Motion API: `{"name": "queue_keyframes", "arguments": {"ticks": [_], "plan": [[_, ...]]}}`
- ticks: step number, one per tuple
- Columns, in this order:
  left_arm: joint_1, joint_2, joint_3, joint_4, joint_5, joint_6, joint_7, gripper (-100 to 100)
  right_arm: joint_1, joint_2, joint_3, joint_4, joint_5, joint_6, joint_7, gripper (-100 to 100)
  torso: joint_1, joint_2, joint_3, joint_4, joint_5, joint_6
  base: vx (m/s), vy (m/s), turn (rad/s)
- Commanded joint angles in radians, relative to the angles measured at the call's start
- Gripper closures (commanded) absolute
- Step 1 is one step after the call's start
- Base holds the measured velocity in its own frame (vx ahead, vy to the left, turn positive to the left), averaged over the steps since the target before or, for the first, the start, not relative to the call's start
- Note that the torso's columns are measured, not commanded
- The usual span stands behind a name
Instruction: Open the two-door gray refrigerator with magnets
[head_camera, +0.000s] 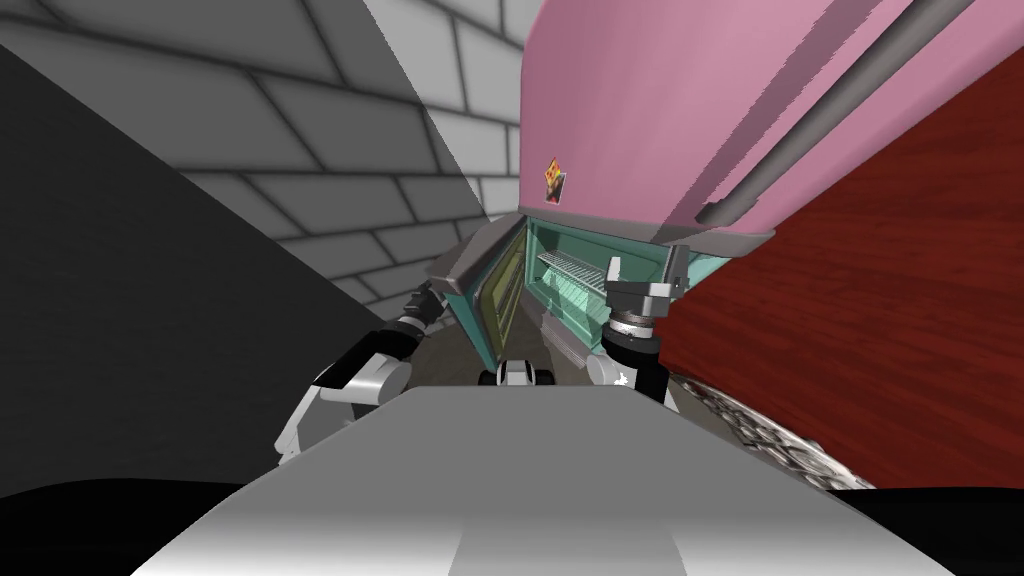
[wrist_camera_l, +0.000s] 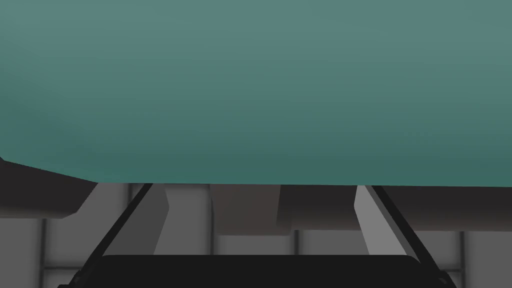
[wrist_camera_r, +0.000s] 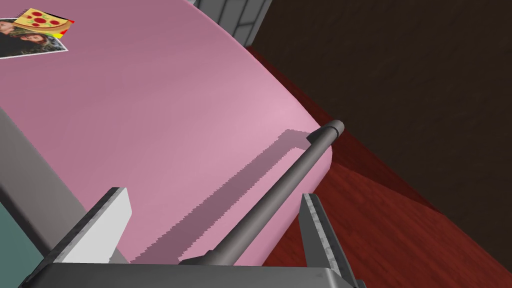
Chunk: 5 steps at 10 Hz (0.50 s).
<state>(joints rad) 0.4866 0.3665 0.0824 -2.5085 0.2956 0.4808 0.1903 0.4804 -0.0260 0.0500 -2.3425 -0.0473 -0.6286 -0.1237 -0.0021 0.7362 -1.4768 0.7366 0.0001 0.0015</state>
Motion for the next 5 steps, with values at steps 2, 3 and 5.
{"name": "queue_keyframes", "arguments": {"ticks": [2,3,5], "plan": [[-0.013,-0.019,-0.054,0.035,0.015,-0.023,0.006,-100,0.000,0.000,0.000,0.000,0.000,0.000,0.000,0,0.006,0.000,0.000,0.001,0.001,-0.001,0.041,0.088,-0.159],[-0.010,-0.017,-0.070,0.025,0.029,-0.025,0.013,-100,0.000,0.000,0.000,0.000,0.000,0.000,0.000,0,0.006,0.000,0.000,0.001,0.001,-0.002,0.028,0.135,-0.109],[-0.015,-0.020,-0.064,0.026,0.021,-0.019,0.010,-100,0.000,0.000,0.000,0.000,0.000,0.000,0.000,0,0.001,0.002,0.001,0.001,0.000,-0.002,0.005,0.039,-0.012]]}}
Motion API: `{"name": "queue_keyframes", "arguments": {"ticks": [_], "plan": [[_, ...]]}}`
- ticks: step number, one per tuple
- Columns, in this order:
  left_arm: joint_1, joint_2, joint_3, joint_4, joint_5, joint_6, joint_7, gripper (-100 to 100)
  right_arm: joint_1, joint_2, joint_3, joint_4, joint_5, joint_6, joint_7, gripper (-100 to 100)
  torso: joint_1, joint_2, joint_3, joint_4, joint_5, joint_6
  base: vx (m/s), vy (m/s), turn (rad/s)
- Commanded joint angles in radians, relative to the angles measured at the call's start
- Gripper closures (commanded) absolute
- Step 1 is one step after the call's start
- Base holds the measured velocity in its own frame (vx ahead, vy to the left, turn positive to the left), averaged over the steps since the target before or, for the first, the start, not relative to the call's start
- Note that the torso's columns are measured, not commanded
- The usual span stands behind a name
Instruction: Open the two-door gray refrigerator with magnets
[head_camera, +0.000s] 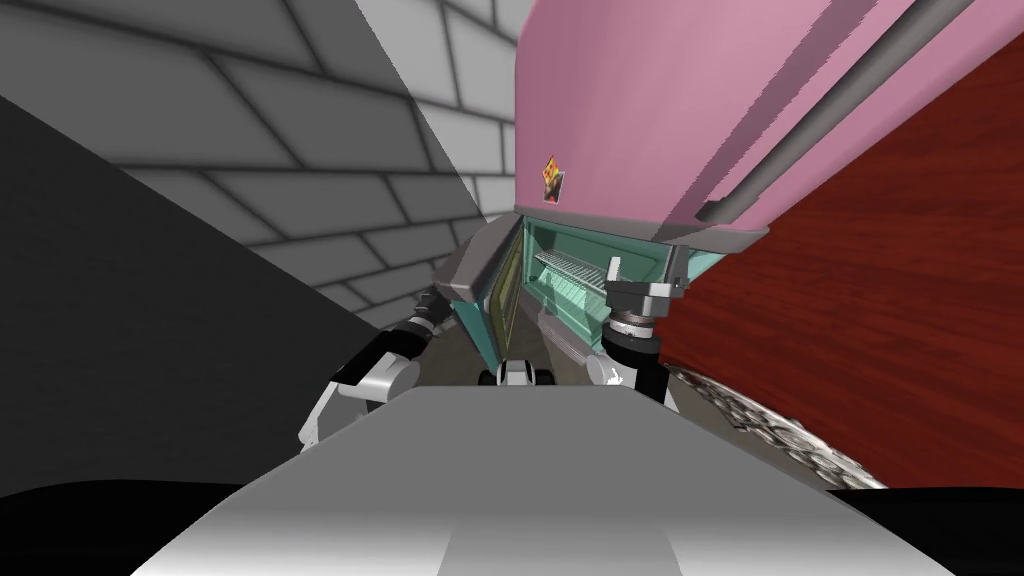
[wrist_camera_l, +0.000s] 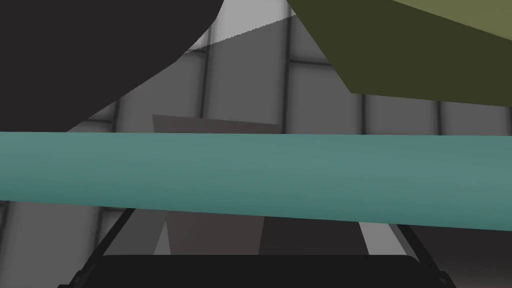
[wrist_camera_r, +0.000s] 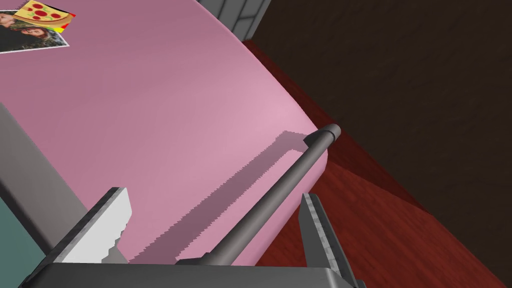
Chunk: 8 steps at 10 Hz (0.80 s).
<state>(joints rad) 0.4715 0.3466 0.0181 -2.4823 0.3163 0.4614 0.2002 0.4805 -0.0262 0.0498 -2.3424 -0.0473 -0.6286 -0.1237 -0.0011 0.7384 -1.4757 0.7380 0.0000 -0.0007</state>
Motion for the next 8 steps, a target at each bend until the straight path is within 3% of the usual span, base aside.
{"name": "queue_keyframes", "arguments": {"ticks": [1,4,8], "plan": [[0.000,0.000,0.000,0.000,0.000,0.000,0.000,100,0.000,0.000,0.000,0.000,0.000,0.000,0.000,0,-0.003,0.000,0.000,0.000,-0.001,0.001,0.007,0.011,-0.001],[-0.008,0.029,-0.020,-0.007,0.019,-0.006,0.000,100,0.000,-0.001,0.000,0.000,0.000,0.000,0.000,0,0.014,-0.008,-0.003,-0.003,0.004,0.004,0.066,0.295,-0.122],[-0.013,0.058,-0.043,-0.010,0.039,-0.008,0.000,100,0.000,0.000,0.000,0.000,0.000,0.000,0.000,0,-0.002,-0.004,0.002,-0.005,0.002,0.000,0.072,0.289,-0.093]]}}
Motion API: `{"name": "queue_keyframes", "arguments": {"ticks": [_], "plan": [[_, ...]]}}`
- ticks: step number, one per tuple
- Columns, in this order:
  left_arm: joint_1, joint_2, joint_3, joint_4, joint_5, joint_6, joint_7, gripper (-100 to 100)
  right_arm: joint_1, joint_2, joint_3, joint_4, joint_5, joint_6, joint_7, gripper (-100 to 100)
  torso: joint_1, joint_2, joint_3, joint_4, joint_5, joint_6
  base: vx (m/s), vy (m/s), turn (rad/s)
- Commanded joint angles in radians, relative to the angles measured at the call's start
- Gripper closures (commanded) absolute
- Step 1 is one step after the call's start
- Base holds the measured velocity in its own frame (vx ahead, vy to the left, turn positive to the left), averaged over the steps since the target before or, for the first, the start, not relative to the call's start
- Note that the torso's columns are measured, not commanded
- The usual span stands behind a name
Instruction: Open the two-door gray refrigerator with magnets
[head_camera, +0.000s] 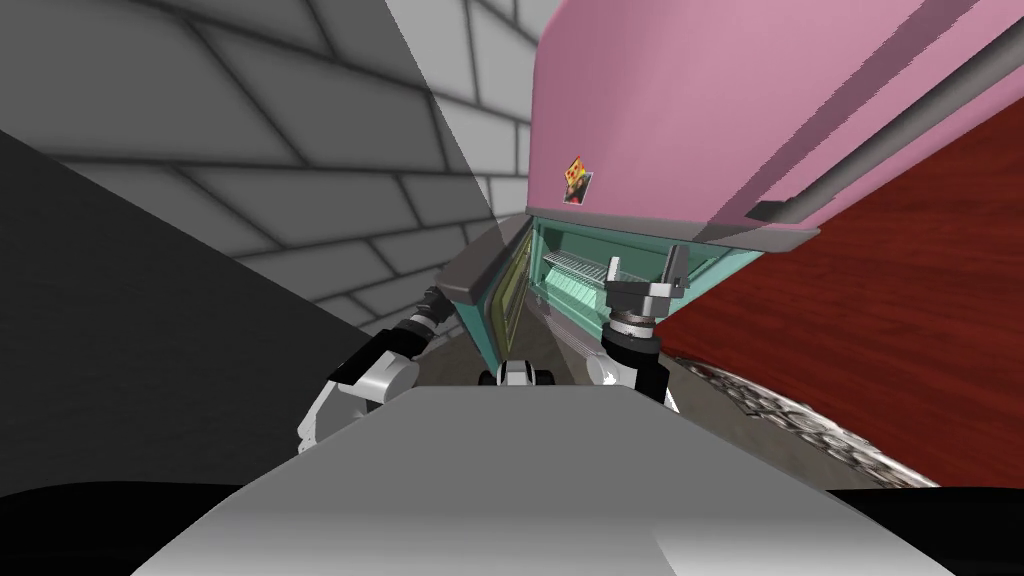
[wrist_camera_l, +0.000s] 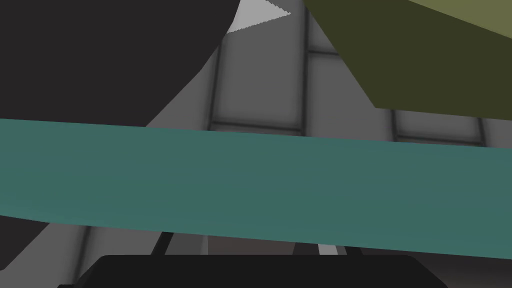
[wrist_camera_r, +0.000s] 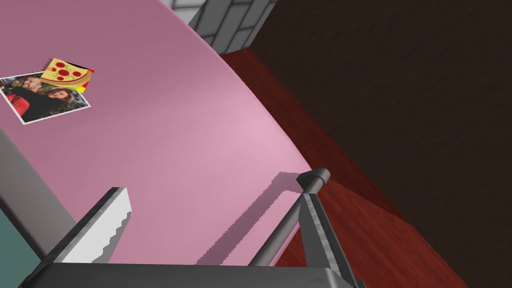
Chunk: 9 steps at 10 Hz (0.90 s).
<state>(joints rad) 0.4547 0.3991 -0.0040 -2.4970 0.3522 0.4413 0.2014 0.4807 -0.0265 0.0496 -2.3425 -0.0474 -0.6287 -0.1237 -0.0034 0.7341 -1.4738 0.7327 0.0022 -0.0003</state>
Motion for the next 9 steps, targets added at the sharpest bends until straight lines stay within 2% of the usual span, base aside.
{"name": "queue_keyframes", "arguments": {"ticks": [1,2,3,4,8,9], "plan": [[0.003,0.013,-0.026,0.004,0.008,0.011,-0.002,100,0.000,0.000,0.000,0.000,0.000,0.000,0.000,0,-0.002,-0.001,0.003,0.000,0.000,0.001,0.045,0.214,-0.106],[0.001,0.020,-0.032,0.003,0.013,0.011,-0.002,100,0.000,0.000,0.000,0.000,0.000,0.000,0.000,0,-0.003,-0.001,0.007,0.001,-0.001,0.002,0.052,0.250,-0.111],[-0.007,0.018,-0.008,-0.001,0.008,-0.005,-0.003,100,0.000,0.000,0.000,0.000,0.000,0.000,0.000,0,-0.002,0.000,0.008,0.002,-0.001,0.004,0.031,0.131,-0.039],[-0.013,0.032,-0.020,-0.001,0.018,-0.009,-0.004,100,0.000,0.000,0.000,0.000,0.000,0.000,0.000,0,-0.006,0.003,0.005,0.003,-0.002,0.001,0.048,0.226,-0.116],[-0.017,0.052,-0.042,0.004,0.032,-0.012,-0.006,100,0.000,0.000,0.000,0.000,0.000,0.000,0.000,0,-0.008,0.003,0.010,0.005,-0.004,0.002,0.061,0.235,-0.103],[-0.031,0.076,0.014,-0.022,0.054,0.004,0.016,-100,0.000,0.000,0.000,0.000,0.000,0.000,0.000,0,-0.009,0.003,0.013,0.005,-0.004,0.005,0.058,0.116,0.064]]}}
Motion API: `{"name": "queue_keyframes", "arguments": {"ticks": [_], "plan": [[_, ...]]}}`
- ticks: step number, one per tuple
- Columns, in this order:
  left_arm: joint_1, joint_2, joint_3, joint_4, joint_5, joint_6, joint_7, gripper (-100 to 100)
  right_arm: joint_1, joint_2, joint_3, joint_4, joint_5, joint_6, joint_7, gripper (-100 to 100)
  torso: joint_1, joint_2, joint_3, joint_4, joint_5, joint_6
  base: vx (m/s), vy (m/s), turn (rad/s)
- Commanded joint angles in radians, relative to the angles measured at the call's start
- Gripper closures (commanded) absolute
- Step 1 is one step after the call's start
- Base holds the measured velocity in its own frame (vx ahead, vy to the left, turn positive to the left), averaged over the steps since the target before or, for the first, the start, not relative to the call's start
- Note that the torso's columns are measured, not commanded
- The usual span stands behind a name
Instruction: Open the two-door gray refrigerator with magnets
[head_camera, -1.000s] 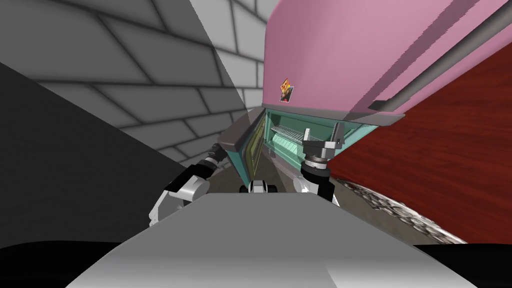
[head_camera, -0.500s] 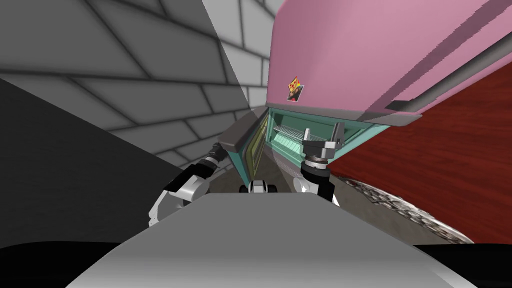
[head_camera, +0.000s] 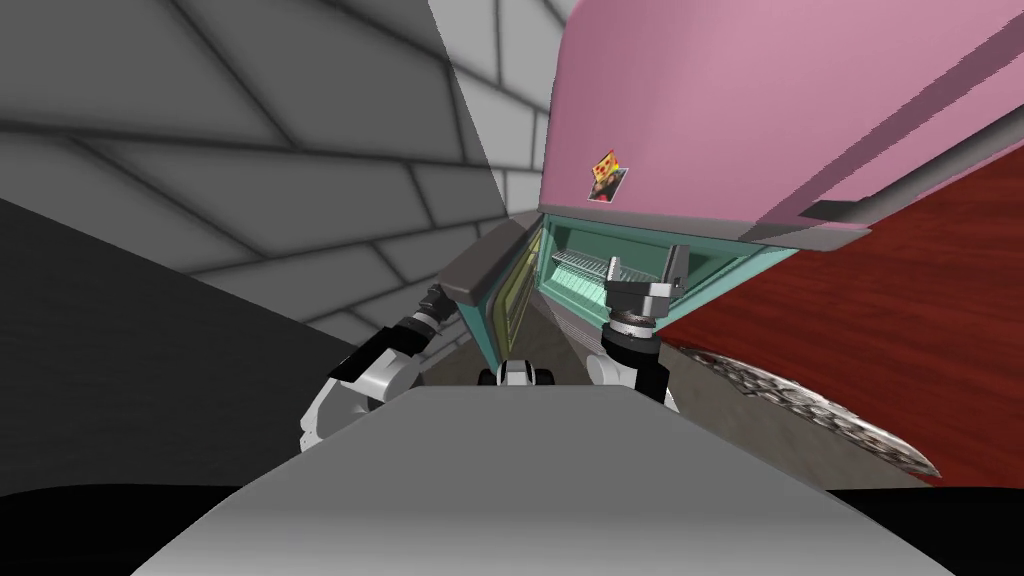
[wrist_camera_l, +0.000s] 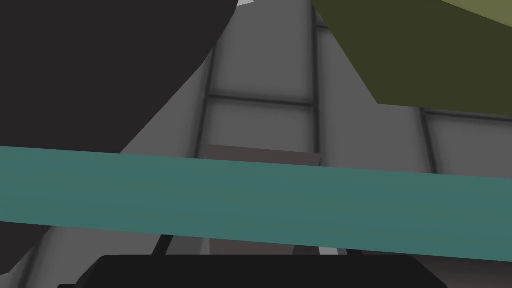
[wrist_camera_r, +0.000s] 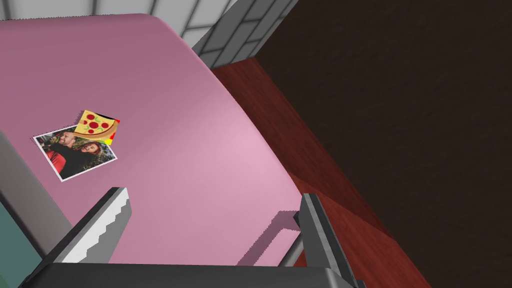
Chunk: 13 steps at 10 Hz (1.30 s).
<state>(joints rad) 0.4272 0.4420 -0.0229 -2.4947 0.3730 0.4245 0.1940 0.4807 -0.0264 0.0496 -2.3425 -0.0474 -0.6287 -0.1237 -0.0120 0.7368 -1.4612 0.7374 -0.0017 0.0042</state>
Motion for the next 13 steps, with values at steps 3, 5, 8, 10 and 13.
{"name": "queue_keyframes", "arguments": {"ticks": [3,5,8,10,13], "plan": [[-0.009,0.082,0.083,-0.060,0.083,0.051,0.059,-100,0.000,0.001,0.001,0.000,0.000,0.000,0.000,0,-0.002,0.003,-0.013,0.002,-0.003,-0.002,0.017,-0.068,0.098],[-0.014,0.131,0.133,-0.096,0.132,0.082,0.095,-100,0.000,0.001,0.000,0.000,0.000,0.000,0.000,0,0.008,0.003,-0.012,0.007,-0.002,-0.005,-0.002,-0.048,0.096],[0.001,0.151,0.144,-0.101,0.150,0.111,0.106,-100,0.000,0.000,0.000,0.000,0.000,0.000,0.000,0,0.005,0.009,-0.010,0.014,-0.006,-0.003,0.038,-0.018,0.050],[0.005,0.153,0.143,-0.097,0.152,0.120,0.109,0,0.000,0.000,0.000,0.000,0.000,0.000,0.000,0,0.006,0.008,-0.011,0.006,-0.002,-0.004,0.000,0.000,0.000],[0.006,0.153,0.145,-0.092,0.151,0.123,0.109,0,0.000,0.000,0.000,0.000,0.000,0.000,0.000,0,0.009,0.007,-0.011,0.003,0.000,-0.005,-0.001,-0.001,-0.003]]}}
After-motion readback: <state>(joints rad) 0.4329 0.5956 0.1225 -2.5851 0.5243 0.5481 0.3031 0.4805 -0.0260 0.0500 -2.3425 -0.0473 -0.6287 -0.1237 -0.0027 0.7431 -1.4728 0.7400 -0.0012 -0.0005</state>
